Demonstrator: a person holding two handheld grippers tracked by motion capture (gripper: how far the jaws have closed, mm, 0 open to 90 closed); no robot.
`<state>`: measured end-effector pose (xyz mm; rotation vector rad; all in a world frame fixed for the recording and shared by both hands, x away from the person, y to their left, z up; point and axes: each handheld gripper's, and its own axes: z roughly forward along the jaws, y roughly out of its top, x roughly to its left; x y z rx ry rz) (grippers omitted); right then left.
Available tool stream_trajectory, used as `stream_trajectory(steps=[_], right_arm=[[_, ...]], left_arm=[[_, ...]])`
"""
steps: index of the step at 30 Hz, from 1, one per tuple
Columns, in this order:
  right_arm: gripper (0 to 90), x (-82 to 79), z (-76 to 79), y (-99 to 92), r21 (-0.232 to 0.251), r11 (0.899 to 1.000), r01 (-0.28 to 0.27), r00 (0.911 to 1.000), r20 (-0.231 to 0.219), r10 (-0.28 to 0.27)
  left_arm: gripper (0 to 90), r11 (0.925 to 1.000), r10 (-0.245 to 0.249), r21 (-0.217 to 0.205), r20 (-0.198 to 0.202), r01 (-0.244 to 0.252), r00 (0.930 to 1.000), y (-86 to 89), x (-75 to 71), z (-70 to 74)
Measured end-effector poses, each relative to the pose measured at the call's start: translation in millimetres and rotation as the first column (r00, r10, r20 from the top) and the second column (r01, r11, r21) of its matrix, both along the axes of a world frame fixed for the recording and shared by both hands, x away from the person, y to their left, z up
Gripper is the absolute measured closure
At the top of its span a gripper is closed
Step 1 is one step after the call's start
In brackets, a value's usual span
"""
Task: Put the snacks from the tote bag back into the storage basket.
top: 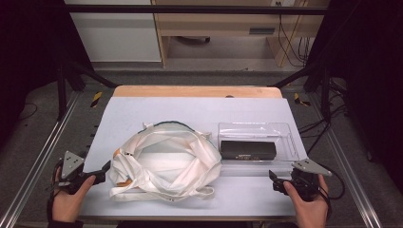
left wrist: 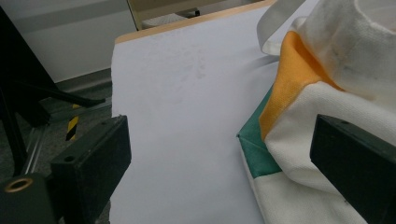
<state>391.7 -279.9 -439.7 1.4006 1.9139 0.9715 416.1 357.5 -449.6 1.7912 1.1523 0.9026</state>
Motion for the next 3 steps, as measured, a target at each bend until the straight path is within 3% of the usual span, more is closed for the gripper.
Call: stream_trajectory(steps=[3], right_arm=[[5.2, 1.1, -2.3, -0.4, 0.006, 1.0, -0.006, 1.0, -0.003, 0.006]], left_arm=[[5.4, 0.9999, -0.002, 0.017, 0.007, 0.002, 1.0, -1.7, 1.1, -0.2]])
